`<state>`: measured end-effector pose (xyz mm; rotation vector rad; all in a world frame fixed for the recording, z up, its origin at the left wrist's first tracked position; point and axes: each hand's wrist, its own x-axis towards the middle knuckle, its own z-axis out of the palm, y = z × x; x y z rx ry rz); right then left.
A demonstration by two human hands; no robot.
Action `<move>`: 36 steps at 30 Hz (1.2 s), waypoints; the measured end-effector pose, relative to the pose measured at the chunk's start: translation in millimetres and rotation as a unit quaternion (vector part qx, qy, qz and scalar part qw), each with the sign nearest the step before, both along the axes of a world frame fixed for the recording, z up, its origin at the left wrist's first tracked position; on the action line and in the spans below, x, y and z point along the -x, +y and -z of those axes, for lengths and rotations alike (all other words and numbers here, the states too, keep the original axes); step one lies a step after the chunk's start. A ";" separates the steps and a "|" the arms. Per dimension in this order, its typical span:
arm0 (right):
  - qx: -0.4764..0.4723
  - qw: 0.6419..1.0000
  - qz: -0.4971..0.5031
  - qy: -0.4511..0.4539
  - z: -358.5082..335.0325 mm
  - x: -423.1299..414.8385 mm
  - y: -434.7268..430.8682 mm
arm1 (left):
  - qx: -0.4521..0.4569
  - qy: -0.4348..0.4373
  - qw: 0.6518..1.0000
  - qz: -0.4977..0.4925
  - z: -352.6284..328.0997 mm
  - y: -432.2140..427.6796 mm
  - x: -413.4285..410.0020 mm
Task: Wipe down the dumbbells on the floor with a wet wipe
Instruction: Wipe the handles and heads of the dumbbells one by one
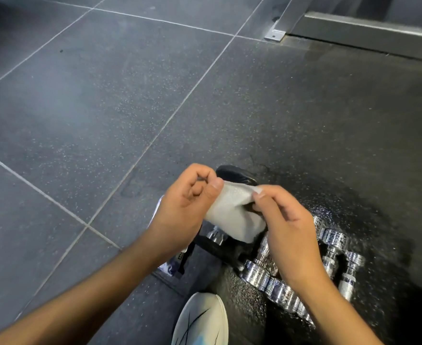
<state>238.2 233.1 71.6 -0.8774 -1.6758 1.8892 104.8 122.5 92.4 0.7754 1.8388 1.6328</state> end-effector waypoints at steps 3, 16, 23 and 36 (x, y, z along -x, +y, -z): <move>-0.058 0.998 -0.003 -0.023 1.8 4.1 3.1 | 0.021 0.003 1.000 -0.002 1.5 0.9 1.0; -0.271 0.938 -0.018 -0.217 53.9 25.3 1.6 | 0.348 0.124 0.927 -0.061 77.0 5.7 48.4; 0.096 0.952 -0.053 -0.284 94.1 47.7 -10.1 | 0.435 0.124 0.892 -0.016 89.4 -1.3 52.9; 0.418 0.899 0.106 -0.074 127.8 91.6 -7.4 | 0.363 0.307 0.880 -0.008 86.2 6.4 -11.0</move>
